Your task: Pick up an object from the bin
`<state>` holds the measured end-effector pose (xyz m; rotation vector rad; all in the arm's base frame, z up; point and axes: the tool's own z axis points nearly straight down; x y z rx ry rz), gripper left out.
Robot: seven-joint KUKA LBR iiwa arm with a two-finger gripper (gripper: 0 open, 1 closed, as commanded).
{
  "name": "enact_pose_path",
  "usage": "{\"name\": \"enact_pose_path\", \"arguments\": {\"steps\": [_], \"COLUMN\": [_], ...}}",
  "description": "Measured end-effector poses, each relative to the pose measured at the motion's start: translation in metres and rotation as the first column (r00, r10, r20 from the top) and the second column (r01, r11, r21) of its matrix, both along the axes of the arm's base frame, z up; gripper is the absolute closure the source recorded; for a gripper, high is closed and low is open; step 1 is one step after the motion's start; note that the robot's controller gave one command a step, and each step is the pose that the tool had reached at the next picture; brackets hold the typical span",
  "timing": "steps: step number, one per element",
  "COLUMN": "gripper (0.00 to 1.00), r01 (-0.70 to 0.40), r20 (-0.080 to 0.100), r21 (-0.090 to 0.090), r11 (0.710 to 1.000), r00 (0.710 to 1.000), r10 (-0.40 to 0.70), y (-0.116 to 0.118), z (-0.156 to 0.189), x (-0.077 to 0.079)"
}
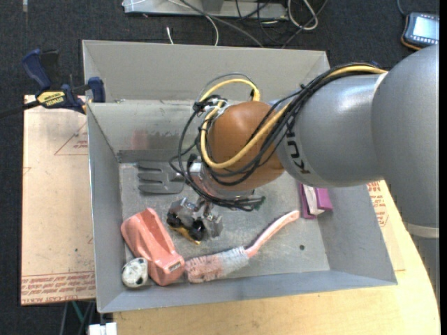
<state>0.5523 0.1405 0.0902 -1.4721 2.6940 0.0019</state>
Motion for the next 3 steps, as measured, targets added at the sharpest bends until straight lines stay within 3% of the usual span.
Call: {"name": "enact_pose_path", "arguments": {"steps": [1,3], "gripper": [1.0,1.0], "r01": [0.002,-0.017], "r20": [-0.008,0.005], "r21": [-0.011,-0.005], "r11": [1.0,1.0], "r00": [1.0,1.0], "r10": [-0.002,0.017], "y": [0.0046,0.0058], "z": [0.0043,-0.0015], "x": [0.0007,0.0004]}}
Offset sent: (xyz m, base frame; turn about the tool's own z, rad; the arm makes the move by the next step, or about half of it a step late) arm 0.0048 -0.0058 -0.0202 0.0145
